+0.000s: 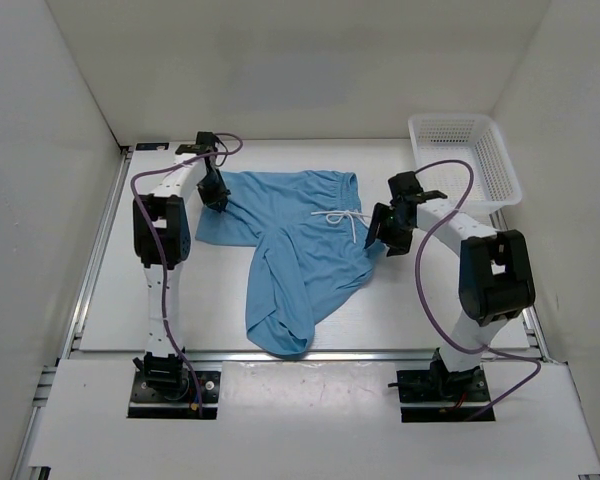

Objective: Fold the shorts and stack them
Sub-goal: Fold the shorts

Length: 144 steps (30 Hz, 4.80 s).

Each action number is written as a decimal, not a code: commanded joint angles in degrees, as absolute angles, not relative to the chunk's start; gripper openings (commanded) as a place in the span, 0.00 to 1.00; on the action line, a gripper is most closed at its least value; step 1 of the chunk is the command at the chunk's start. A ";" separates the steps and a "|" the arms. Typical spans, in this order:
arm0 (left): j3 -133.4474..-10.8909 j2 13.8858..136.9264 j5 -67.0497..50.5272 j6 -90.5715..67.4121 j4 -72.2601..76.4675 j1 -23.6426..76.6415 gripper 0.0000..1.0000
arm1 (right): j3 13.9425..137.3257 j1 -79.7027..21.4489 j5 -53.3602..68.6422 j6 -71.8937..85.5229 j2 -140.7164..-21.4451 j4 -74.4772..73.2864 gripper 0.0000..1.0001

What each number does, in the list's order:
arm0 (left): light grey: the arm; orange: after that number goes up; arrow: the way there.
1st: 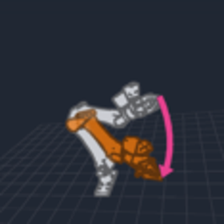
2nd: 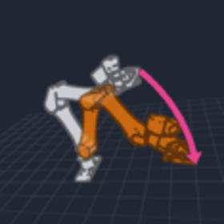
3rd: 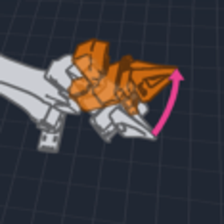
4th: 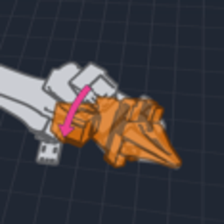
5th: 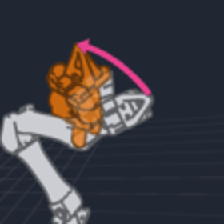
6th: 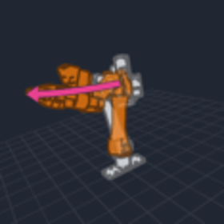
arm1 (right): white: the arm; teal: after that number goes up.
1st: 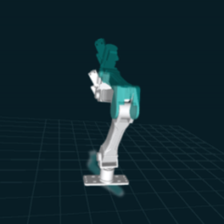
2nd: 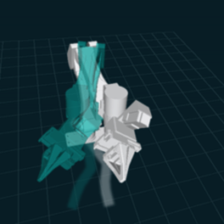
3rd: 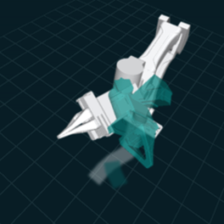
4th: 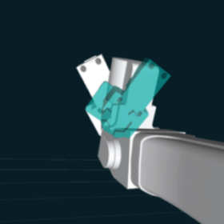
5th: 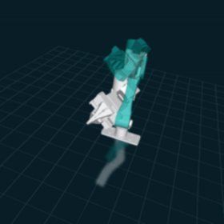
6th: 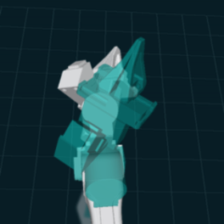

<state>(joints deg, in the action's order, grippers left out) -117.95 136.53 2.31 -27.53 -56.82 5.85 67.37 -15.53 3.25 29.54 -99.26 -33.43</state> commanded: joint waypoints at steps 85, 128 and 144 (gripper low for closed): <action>-70.67 100.72 0.97 -41.48 -54.49 46.49 0.43 | 67.85 -15.82 0.62 29.62 -97.74 -33.31 0.00; -68.55 86.12 -1.39 -33.85 -56.35 8.81 0.49 | 62.93 -15.29 -2.37 28.48 -95.54 -31.03 0.00; -47.83 69.63 -9.75 -51.31 -52.74 18.98 0.91 | 62.40 -15.29 0.53 28.48 -95.45 -29.97 0.00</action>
<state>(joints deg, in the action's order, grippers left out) -54.19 74.74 -6.04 -41.98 -53.95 17.67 62.76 -15.46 -0.40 29.36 -97.21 -31.22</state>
